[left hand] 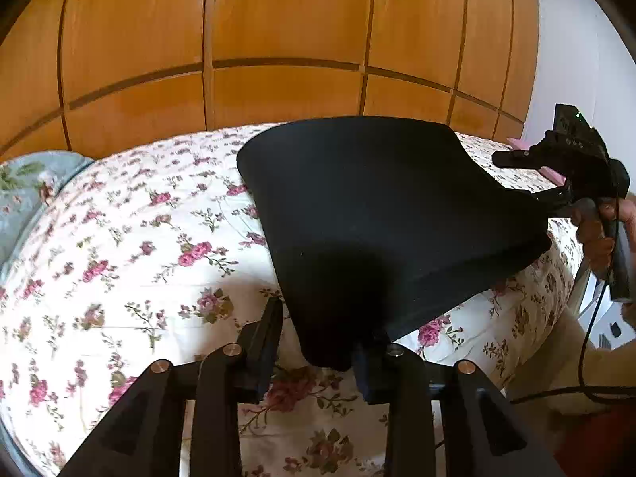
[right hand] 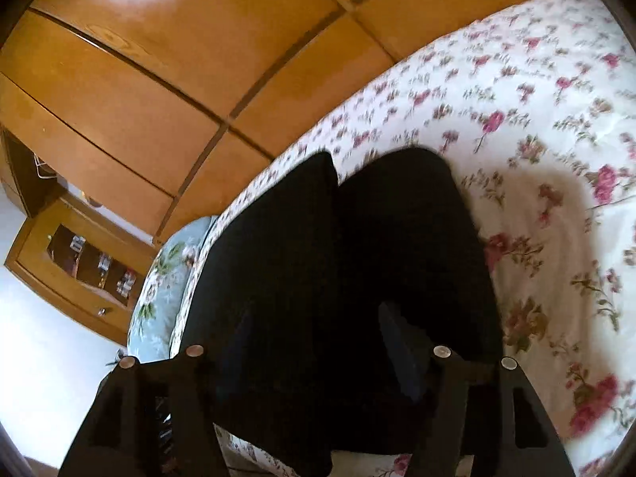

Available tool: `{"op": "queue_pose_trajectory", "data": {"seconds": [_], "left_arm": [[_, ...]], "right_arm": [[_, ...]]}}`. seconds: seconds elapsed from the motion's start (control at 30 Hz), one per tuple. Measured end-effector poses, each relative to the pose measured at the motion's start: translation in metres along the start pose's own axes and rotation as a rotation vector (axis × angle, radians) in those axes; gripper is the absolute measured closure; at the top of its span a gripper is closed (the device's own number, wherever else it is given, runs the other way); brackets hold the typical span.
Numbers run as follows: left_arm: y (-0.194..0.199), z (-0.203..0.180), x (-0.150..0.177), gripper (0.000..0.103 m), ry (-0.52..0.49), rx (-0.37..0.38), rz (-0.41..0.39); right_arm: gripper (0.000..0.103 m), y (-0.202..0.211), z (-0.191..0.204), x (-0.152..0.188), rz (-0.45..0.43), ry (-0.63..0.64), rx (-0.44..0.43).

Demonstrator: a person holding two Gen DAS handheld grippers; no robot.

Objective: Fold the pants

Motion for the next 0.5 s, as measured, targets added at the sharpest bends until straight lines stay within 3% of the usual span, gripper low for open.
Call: {"op": "queue_pose_trajectory", "data": {"seconds": [0.07, 0.1, 0.13, 0.2, 0.23, 0.37, 0.5], "left_arm": [[-0.005, 0.002, 0.002, 0.069, 0.013, 0.002, 0.009], [-0.006, 0.003, 0.002, 0.069, 0.014, 0.002, 0.01], [-0.006, 0.001, 0.002, 0.069, 0.012, -0.001, 0.008], [-0.009, 0.001, -0.005, 0.069, -0.008, -0.019, 0.011], [-0.01, 0.001, -0.007, 0.069, -0.02, -0.035, 0.011], [0.001, -0.009, -0.018, 0.075, -0.063, -0.104, -0.013], [0.016, -0.049, -0.037, 0.077, -0.23, -0.101, -0.061]], "right_arm": [[0.039, -0.006, 0.004, -0.002, 0.009, 0.015, -0.011], [0.049, -0.011, 0.009, -0.002, 0.023, 0.037, -0.025], [0.064, -0.015, 0.017, -0.001, 0.036, 0.066, -0.029], [0.07, -0.022, 0.031, 0.001, 0.053, 0.12, -0.008], [0.087, -0.026, 0.036, 0.002, 0.051, 0.145, 0.0], [0.092, -0.023, 0.039, -0.001, 0.016, 0.116, -0.01], [0.092, 0.02, 0.047, -0.015, -0.116, 0.153, 0.022]]}}
Point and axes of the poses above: each gripper's, at about its wrist camera, not at the fingertips, and y roughly against the way its jaws point, z to its left, x to its underside, the point moved 1 cm from there along -y, roughly the way its jaws point, and after that the axes turned 14 degrees about x, right-handed, at the moved point
